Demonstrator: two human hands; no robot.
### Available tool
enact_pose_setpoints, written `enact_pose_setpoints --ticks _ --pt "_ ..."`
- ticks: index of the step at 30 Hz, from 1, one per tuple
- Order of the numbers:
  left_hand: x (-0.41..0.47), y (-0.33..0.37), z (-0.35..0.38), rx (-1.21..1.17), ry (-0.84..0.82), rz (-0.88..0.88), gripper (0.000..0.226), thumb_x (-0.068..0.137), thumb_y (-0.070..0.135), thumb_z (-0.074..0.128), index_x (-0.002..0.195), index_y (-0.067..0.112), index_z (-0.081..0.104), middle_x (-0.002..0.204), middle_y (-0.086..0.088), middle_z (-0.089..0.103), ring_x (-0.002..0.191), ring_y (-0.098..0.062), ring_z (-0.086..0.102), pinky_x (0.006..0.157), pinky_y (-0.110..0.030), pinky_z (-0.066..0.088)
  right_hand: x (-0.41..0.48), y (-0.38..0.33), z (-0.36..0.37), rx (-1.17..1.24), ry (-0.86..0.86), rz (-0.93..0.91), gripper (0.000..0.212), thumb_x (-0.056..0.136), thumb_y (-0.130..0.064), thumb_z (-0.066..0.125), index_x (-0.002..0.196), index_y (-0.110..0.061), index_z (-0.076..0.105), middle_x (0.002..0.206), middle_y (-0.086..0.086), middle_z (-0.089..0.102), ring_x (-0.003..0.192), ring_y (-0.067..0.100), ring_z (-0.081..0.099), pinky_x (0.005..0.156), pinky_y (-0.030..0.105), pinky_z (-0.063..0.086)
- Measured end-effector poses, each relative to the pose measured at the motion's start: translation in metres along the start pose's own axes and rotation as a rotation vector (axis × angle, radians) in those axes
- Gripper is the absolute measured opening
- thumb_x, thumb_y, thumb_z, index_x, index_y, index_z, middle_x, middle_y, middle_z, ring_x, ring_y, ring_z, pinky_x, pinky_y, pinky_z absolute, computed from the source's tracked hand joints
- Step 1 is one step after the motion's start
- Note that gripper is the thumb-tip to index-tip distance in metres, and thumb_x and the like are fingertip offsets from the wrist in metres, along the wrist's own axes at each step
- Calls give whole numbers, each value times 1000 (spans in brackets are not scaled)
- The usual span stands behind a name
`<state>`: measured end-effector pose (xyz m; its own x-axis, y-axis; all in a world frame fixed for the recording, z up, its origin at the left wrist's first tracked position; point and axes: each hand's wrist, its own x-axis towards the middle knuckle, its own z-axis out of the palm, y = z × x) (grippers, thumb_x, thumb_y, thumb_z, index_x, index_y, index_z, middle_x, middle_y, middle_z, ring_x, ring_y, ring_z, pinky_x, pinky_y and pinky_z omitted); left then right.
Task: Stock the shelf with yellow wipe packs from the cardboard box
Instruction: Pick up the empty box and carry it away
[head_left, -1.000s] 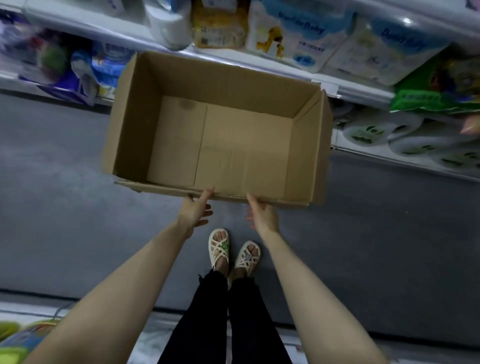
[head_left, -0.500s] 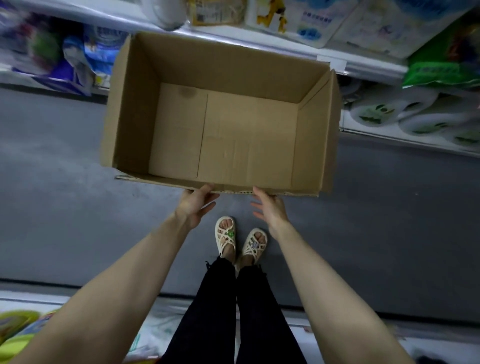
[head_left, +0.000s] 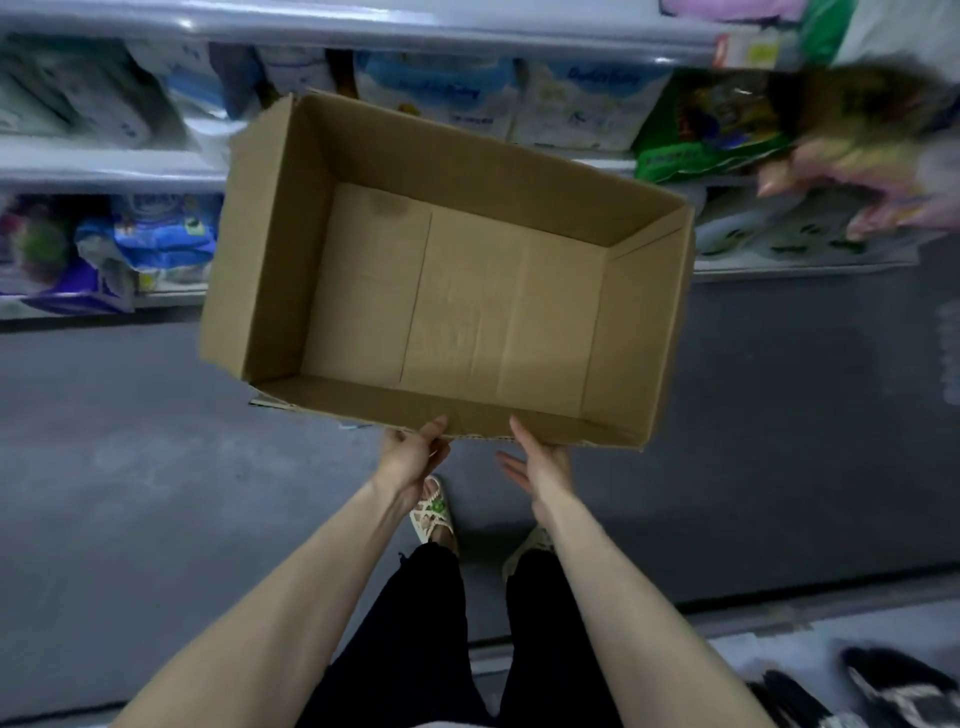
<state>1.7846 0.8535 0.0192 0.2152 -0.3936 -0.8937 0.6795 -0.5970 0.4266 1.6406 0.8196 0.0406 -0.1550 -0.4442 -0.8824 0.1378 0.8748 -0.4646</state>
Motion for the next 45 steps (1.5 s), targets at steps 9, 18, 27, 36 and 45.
enact_pose_setpoints --ticks 9,18,27,36,45 --pt "-48 -42 117 155 -210 -8 49 86 14 67 128 -4 49 118 -20 63 96 -27 64 84 -35 54 -11 -44 -129 234 114 -121 67 81 -21 73 132 -4 33 120 13 57 100 23 63 94 36 51" --pt "-118 -112 279 339 -395 43 48 88 22 65 126 -3 50 88 -7 66 69 -11 67 52 -16 53 -15 -102 -302 409 211 -340 44 83 -18 72 106 -5 37 115 15 56 100 24 61 86 31 52" --pt "-179 -181 452 520 -626 98 44 89 22 63 126 0 50 109 -9 66 70 -10 70 57 -19 53 -12 -158 -471 610 345 -469 30 81 -21 74 92 -7 49 105 12 66 90 21 68 84 33 54" --pt "-212 -246 634 747 -868 92 39 91 18 61 126 3 52 99 -3 69 69 -9 70 68 -23 47 6 -219 -616 762 531 -525 27 81 -23 73 84 -11 49 93 5 65 88 21 68 84 31 53" --pt "-212 -302 896 929 -1022 99 34 90 16 62 117 -4 54 82 -8 71 63 -12 70 46 -19 40 74 -358 -784 866 705 -572 16 82 -24 72 82 -21 56 92 -1 65 90 18 66 87 33 53"
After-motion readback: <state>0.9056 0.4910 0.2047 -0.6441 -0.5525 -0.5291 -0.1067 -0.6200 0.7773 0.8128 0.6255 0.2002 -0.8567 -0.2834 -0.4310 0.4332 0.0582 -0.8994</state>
